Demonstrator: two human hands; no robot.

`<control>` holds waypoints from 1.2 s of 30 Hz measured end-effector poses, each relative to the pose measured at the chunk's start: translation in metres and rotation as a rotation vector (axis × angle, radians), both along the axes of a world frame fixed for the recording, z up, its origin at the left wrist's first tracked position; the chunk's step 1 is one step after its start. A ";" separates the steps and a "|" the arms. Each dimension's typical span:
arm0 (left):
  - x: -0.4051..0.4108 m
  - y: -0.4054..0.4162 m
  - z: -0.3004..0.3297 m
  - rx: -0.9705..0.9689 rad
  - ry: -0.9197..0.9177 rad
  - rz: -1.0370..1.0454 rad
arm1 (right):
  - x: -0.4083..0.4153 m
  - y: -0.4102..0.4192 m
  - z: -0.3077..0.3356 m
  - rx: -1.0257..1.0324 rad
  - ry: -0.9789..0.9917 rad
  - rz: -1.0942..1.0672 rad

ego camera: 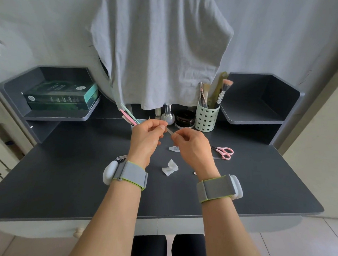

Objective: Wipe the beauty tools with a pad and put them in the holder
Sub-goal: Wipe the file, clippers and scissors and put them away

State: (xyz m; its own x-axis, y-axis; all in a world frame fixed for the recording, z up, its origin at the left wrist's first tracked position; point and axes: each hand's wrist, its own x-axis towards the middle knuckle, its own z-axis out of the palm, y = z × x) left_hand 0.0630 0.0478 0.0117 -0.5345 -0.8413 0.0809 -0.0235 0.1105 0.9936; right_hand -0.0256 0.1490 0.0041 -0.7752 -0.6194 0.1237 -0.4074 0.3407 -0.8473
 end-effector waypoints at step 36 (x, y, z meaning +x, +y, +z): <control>-0.006 0.001 -0.002 0.217 0.096 -0.106 | -0.005 0.008 0.019 0.099 0.015 0.049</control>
State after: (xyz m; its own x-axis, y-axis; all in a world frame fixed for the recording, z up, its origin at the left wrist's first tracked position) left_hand 0.0569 0.0484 0.0095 -0.6194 -0.7840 -0.0409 0.0722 -0.1088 0.9914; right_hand -0.0311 0.1573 0.0229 -0.7421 -0.6665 0.0712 -0.4381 0.4018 -0.8042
